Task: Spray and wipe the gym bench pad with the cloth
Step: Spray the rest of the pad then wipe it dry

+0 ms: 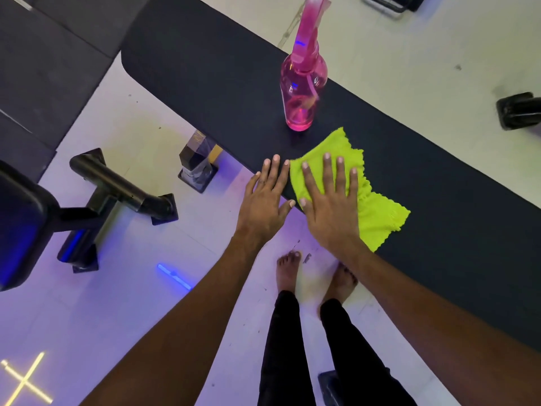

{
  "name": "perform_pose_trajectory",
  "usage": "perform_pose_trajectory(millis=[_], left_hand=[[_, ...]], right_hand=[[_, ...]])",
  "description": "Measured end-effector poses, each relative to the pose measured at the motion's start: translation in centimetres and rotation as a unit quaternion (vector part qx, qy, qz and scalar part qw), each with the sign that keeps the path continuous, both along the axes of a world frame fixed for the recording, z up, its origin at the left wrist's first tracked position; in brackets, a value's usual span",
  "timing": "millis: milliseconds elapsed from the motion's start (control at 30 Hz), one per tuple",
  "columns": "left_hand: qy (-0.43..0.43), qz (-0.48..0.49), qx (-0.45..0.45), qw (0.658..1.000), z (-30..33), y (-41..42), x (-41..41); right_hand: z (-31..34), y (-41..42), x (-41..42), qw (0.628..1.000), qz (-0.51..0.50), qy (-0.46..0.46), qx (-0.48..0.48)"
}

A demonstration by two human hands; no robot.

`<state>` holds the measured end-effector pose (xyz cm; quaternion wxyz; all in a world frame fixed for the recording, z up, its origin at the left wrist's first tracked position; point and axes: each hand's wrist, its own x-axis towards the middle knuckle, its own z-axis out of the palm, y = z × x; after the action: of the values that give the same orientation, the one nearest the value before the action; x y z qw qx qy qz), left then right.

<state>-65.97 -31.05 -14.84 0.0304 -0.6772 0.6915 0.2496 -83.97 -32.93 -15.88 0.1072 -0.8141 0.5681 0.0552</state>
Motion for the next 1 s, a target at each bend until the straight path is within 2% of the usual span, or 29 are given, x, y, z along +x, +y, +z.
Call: perform_pose_trajectory(millis=[67,133,233,333,467,533,600,767,900,1000], left_hand=[[-0.005,0.0,0.002,1.0,0.3,-0.2,0.3],[-0.018,-0.008,0.007,1.0,0.4,-0.4,0.5],[-0.038,-0.019,0.008,0.999,0.4,-0.5,0.7],[-0.039,-0.027,0.007,0.999,0.2,-0.6,1.0],[-0.02,-0.035,-0.008,0.999,-0.4,-0.5,1.5],[-0.019,-0.04,-0.016,0.999,-0.5,-0.4,2.0],[-0.016,-0.033,-0.019,0.999,-0.3,-0.4,2.1],[0.005,-0.001,0.011,1.0,0.1,-0.5,1.0],[-0.013,0.008,0.019,1.0,0.1,-0.4,-0.1],[-0.028,0.01,0.012,0.999,0.1,-0.1,-1.0]], right_hand=[[0.1,2.2,-2.1,0.999,0.043,0.002,0.0],[0.4,4.1,-4.5,0.999,0.034,0.006,0.012],[0.7,4.1,-5.7,0.999,-0.038,0.014,0.018],[0.7,1.7,-2.1,0.994,-0.107,0.012,0.012],[-0.3,0.1,1.9,1.0,-0.025,-0.002,0.001],[-0.7,1.1,0.4,0.999,0.031,-0.004,-0.011],[-0.5,2.5,-2.4,0.999,0.047,-0.01,-0.006],[0.8,4.4,-8.2,0.995,-0.099,-0.004,0.012],[0.8,1.9,-4.7,0.983,-0.18,0.017,0.008],[0.2,-1.6,-1.9,0.987,-0.161,0.002,0.004]])
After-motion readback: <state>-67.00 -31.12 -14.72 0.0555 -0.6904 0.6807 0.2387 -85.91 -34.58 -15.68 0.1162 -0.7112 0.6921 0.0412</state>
